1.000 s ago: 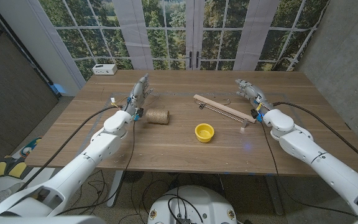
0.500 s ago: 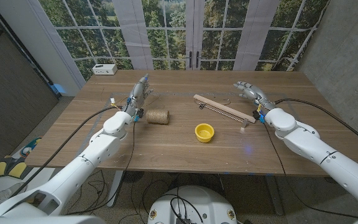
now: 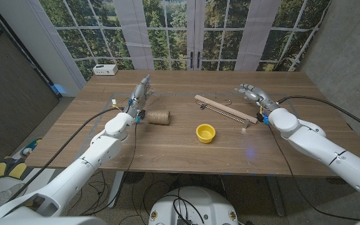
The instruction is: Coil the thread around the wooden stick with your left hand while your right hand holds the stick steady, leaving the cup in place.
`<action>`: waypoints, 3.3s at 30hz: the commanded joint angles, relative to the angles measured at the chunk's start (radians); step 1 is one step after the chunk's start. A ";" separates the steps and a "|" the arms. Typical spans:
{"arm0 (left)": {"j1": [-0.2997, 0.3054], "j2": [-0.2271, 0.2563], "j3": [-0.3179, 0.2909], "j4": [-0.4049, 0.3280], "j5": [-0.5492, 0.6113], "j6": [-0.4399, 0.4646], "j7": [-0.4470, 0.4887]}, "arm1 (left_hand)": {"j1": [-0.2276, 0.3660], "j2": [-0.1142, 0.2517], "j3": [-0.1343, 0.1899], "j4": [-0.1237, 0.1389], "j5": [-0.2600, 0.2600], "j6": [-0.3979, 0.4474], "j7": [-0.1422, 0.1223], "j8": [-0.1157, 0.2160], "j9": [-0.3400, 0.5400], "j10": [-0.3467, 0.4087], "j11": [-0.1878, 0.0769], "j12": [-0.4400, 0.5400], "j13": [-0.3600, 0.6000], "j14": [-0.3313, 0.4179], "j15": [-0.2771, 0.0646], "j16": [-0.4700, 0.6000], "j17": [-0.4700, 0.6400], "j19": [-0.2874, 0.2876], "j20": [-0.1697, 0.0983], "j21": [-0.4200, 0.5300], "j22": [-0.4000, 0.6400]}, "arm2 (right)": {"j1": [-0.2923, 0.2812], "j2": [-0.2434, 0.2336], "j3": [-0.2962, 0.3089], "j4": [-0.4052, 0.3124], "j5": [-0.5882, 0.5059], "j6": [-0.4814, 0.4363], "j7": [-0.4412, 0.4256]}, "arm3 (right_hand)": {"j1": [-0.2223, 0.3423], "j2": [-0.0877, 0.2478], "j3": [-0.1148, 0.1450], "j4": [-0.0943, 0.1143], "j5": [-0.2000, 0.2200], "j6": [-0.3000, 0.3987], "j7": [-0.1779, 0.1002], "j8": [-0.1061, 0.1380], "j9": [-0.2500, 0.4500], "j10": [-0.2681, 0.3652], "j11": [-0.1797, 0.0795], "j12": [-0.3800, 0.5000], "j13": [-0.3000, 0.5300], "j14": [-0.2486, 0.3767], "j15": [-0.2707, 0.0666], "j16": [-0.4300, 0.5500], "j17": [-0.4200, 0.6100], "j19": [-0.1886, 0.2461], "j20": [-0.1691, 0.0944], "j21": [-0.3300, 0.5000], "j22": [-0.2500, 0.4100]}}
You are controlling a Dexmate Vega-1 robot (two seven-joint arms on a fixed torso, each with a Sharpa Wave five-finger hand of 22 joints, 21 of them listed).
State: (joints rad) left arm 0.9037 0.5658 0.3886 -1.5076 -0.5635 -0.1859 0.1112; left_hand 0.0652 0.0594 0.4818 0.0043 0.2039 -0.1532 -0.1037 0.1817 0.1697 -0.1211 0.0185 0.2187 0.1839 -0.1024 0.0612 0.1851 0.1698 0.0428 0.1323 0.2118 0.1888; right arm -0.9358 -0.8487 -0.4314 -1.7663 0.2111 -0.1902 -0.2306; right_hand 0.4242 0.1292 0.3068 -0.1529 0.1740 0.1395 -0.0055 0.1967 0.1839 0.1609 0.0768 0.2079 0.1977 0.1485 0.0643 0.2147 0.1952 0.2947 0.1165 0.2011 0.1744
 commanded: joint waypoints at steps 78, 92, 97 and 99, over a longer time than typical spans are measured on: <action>-0.065 -0.038 0.035 0.068 -0.002 0.021 -0.033 | 0.000 0.008 -0.008 0.005 0.009 0.018 0.003 0.005 0.006 0.020 0.006 0.000 0.006 0.008 -0.003 -0.001 0.006 0.010 0.002 0.008 0.002 | 0.220 -0.068 -0.337 -0.211 -0.429 -0.676 0.194 | 0.099 -0.004 0.038 -0.008 0.004 0.068 -0.016 0.012 0.005 0.071 -0.019 0.010 0.005 0.076 -0.059 0.021 0.004 0.034 0.002 0.011 0.007; -0.057 -0.035 0.034 0.059 -0.001 0.019 -0.031 | 0.001 0.009 -0.009 0.005 0.010 0.019 0.003 0.004 0.006 0.021 0.007 -0.001 0.007 0.008 -0.003 -0.001 0.006 0.011 0.002 0.007 0.002 | 0.217 -0.072 -0.355 -0.229 -0.440 -0.709 0.212 | 0.103 -0.005 0.038 -0.008 0.004 0.078 -0.019 0.014 0.005 0.079 -0.020 0.010 0.005 0.077 -0.059 0.020 0.005 0.034 0.002 0.010 0.007; -0.057 -0.035 0.036 0.058 0.000 0.019 -0.031 | 0.001 0.009 -0.009 0.005 0.010 0.019 0.003 0.004 0.006 0.021 0.009 -0.001 0.007 0.009 -0.003 -0.001 0.006 0.011 0.002 0.007 0.002 | 0.219 -0.072 -0.362 -0.230 -0.442 -0.714 0.218 | 0.106 -0.004 0.039 -0.008 0.005 0.080 -0.018 0.014 0.005 0.083 -0.022 0.011 0.006 0.078 -0.060 0.020 0.006 0.034 0.002 0.010 0.007; -0.057 -0.035 0.035 0.061 -0.005 0.017 -0.038 | 0.001 0.009 -0.009 0.005 0.010 0.019 0.003 0.004 0.006 0.021 0.008 -0.002 0.007 0.009 -0.004 -0.001 0.006 0.011 0.001 0.007 0.002 | 0.224 -0.071 -0.372 -0.230 -0.451 -0.722 0.222 | 0.106 -0.004 0.039 -0.007 0.005 0.080 -0.018 0.014 0.005 0.084 -0.020 0.011 0.006 0.078 -0.060 0.020 0.006 0.034 0.001 0.010 0.007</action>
State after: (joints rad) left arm 0.8441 0.5301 0.4239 -1.4470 -0.5636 -0.1638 0.0805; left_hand 0.0652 0.0594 0.4777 0.0085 0.2039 -0.1351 -0.1000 0.1817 0.1695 -0.1034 0.0287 0.2178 0.1885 -0.0954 0.0572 0.1850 0.1696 0.0502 0.1356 0.2118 0.1883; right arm -0.7184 -0.9193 -0.7818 -1.9900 -0.2255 -0.8897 -0.0236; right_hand 0.5164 0.1239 0.3435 -0.1653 0.1777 0.2146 -0.0234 0.2037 0.1836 0.2343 0.0537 0.2118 0.1975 0.2181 0.0018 0.2262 0.1979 0.3200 0.1161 0.2089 0.1792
